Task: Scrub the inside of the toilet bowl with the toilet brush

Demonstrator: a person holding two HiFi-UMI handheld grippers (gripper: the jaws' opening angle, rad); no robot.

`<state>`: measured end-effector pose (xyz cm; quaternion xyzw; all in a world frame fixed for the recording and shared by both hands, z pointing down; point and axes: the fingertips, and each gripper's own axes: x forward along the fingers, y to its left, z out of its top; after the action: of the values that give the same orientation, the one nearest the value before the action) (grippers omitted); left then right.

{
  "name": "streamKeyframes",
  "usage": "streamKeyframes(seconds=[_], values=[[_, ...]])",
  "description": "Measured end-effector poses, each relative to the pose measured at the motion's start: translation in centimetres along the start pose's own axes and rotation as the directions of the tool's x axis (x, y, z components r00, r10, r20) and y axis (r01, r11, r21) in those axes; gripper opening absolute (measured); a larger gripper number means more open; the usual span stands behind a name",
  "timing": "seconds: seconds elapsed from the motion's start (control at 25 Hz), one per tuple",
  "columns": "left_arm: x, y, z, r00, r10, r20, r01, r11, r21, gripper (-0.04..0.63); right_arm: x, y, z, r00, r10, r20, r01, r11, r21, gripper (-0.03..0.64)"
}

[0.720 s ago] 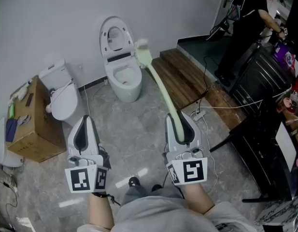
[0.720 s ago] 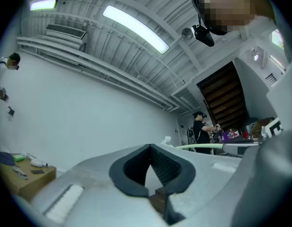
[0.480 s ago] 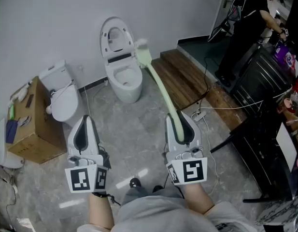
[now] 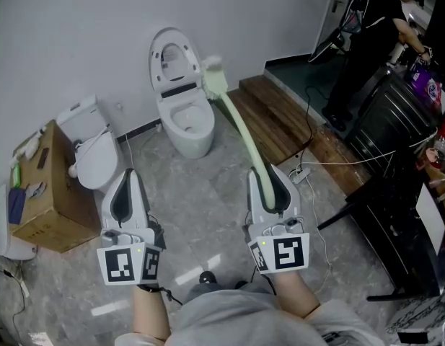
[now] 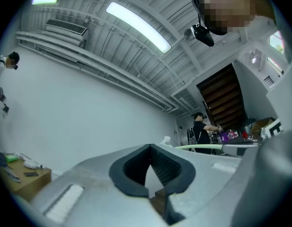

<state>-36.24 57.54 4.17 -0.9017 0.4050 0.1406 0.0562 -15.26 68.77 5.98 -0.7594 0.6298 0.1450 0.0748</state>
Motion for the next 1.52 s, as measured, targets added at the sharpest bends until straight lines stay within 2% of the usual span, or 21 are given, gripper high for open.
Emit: streamKeyframes(seconds=[0.48,0.8,1.52], values=[[3.3,5.7,-1.4,0.999,-0.033,0.006,0.033,0.999,-0.006,0.003,4.4,3.1,-1.8,0.999,-0.049,0.011,0.049,0.999,0.01,0.103],[6.6,6.8,-3.4,0.999,-0.038,-0.01,0.038,0.999,-0.018,0.003,7.8,2.2,-4.1,0.999,-0.044,-0.018,0.045,0.999,0.006,0.104],[24.0,9.3,-8.0,0.999,0.043,-0.006,-0.043,0.999,0.015,0.003,27.1,-4.3,-10.2,0.997,0.079,-0.024,-0.078,0.996,0.042,0.104]])
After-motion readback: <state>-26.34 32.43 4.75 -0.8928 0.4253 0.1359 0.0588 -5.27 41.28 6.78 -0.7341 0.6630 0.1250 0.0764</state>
